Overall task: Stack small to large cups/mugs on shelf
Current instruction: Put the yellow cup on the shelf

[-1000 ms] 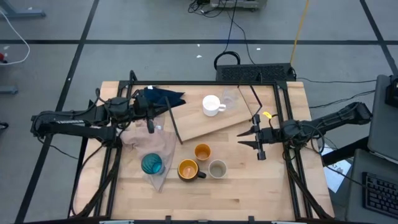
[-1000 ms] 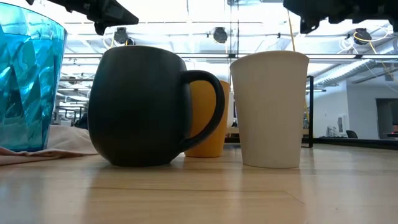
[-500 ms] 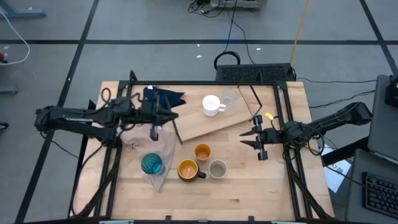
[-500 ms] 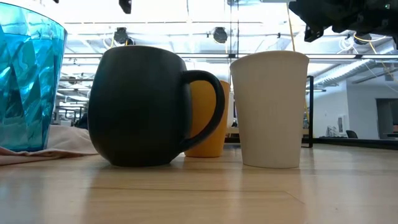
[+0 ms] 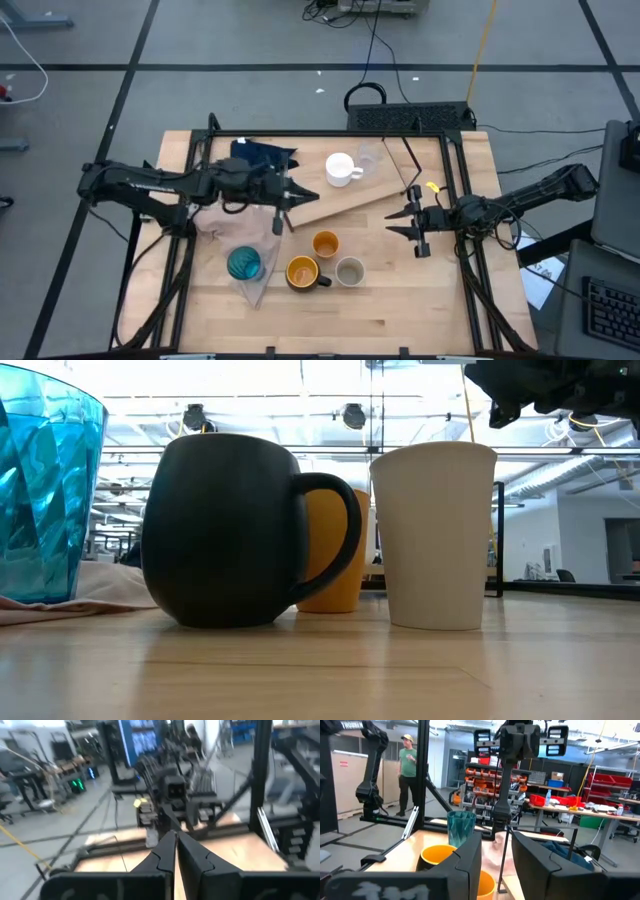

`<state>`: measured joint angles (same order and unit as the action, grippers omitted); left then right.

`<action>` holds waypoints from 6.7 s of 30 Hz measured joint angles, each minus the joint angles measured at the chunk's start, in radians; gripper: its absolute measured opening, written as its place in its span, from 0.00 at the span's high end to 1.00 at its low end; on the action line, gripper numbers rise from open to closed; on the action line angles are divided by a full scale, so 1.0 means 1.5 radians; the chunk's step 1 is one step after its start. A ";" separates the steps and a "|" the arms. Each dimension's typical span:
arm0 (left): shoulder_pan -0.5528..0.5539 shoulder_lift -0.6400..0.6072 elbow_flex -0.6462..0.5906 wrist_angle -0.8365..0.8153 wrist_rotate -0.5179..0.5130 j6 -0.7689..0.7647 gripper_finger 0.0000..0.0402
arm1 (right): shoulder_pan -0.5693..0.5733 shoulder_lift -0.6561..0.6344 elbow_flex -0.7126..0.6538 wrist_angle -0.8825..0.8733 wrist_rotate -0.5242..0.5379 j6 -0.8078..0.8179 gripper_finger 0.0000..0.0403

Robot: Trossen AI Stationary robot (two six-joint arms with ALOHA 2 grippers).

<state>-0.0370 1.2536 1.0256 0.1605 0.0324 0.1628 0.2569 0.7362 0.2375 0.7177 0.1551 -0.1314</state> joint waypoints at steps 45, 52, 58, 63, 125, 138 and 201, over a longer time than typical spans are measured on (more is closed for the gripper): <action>-0.021 0.298 0.202 -0.470 0.031 -0.230 0.60 | 0.000 0.000 0.000 -0.080 0.000 0.010 0.75; -0.020 0.318 0.202 -0.477 0.012 -0.230 0.60 | 0.000 0.000 0.000 -0.081 0.000 0.010 0.75; -0.013 0.331 0.203 -0.486 -0.001 -0.228 0.60 | 0.000 0.000 0.000 -0.083 0.000 0.010 0.75; -0.006 0.343 0.202 -0.493 -0.002 -0.228 0.60 | 0.000 0.000 0.000 -0.085 0.000 0.010 0.75; 0.010 0.392 0.202 -0.424 0.090 -0.198 0.60 | 0.000 0.000 0.000 -0.098 0.000 0.010 0.75; 0.016 0.392 0.202 -0.423 0.096 -0.198 0.81 | 0.000 0.000 0.000 -0.098 0.000 0.010 0.75; 0.098 0.388 0.631 -0.889 -0.050 -0.091 1.00 | 0.000 0.000 0.000 -0.098 0.000 0.008 0.75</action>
<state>0.1104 1.8355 1.9728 -1.1728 -0.0433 0.0261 0.2569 0.7360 0.2379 0.5709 0.1551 -0.1193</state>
